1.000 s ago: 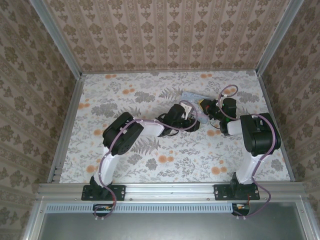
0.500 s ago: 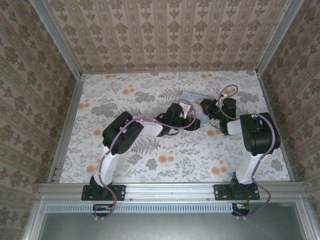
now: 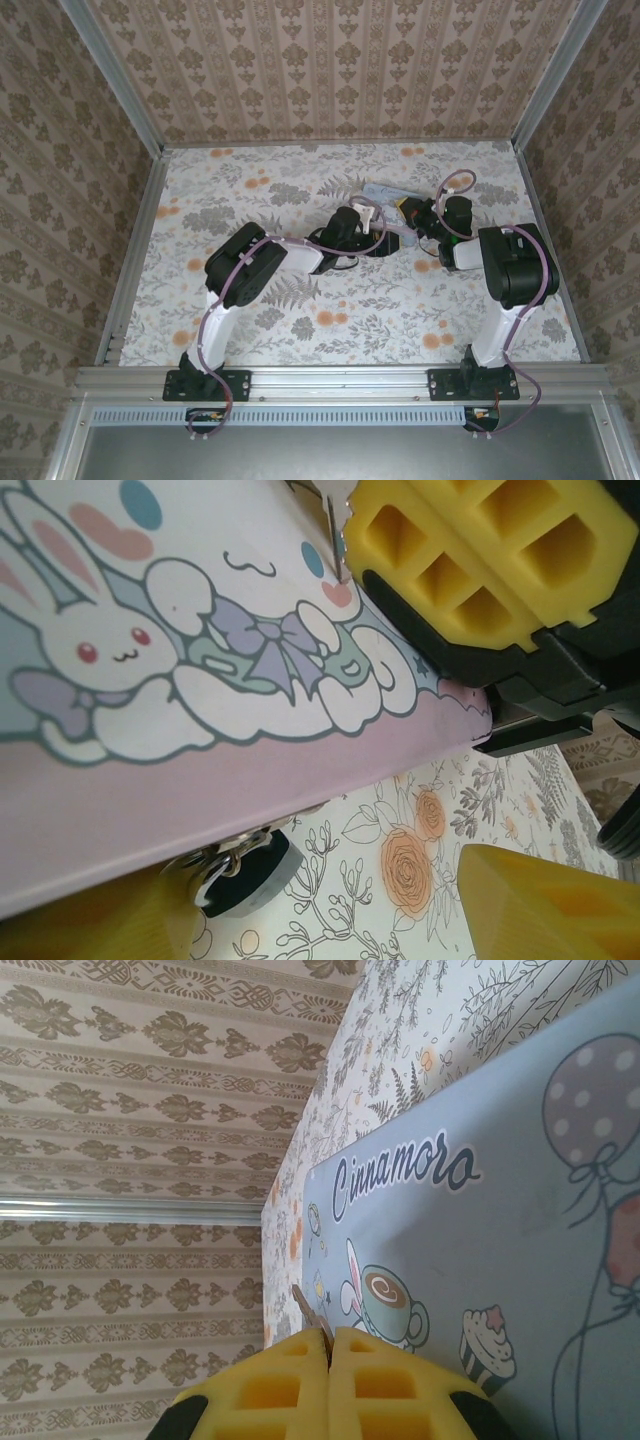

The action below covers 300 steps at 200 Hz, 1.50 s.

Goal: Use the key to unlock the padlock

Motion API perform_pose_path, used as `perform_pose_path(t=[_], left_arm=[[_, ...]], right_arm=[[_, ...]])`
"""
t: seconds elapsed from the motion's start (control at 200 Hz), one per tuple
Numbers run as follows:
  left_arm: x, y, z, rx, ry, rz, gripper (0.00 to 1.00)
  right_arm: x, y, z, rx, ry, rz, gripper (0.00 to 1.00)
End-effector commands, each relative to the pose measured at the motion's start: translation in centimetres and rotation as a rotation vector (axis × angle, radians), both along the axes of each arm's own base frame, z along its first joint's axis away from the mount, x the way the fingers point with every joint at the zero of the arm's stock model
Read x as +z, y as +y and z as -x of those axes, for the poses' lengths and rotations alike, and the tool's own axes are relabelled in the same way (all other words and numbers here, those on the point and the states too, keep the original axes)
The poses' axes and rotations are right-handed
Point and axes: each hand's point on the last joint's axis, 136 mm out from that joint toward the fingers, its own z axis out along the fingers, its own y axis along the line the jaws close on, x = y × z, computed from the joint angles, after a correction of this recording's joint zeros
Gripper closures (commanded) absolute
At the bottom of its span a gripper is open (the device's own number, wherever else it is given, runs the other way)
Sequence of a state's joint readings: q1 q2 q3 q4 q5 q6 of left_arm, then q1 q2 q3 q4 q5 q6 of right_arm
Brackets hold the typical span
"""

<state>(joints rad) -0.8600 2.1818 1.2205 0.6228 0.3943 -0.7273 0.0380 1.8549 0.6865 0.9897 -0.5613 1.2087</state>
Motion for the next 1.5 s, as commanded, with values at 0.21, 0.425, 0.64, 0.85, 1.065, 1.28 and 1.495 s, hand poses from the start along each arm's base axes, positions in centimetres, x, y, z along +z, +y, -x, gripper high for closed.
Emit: perform_pose_path(t=[0.21,0.425,0.64,0.85,1.065,1.28,1.495], left_arm=[[-3.9,-0.2,0.6,0.012,0.036,-0.066,0.33],[-2.9,-0.4,0.8,0.018,0.031,-0.008,0.39],[-0.7,-0.2,1.1,0.049,0.066,0.115,0.43],[-1.9,-0.2,1.0,0.062,0.089,0.099,0.43],[-1.9,-0.8,0.9,0.058,0.088,0.094,0.44],[-2.8,-0.9,0.8,0.093,0.095,0.069,0.42],[-3.8,-0.5,0.2,0.143,0.137,0.080,0.42]], right_arm=[[-1.4,0.2,0.0,-0.004,0.039,-0.004,1.00],[-1.3,0.2,0.0,-0.003,0.037,-0.005,1.00],[-1.6,0.2,0.0,-0.003,0.042,-0.005,1.00],[-1.8,0.2,0.0,-0.002,0.045,-0.006,1.00],[-2.0,0.2,0.1,-0.004,0.048,-0.007,1.00],[-2.2,0.2,0.1,-0.003,0.051,-0.008,1.00],[-2.2,0.2,0.2,-0.005,0.051,-0.011,1.00]])
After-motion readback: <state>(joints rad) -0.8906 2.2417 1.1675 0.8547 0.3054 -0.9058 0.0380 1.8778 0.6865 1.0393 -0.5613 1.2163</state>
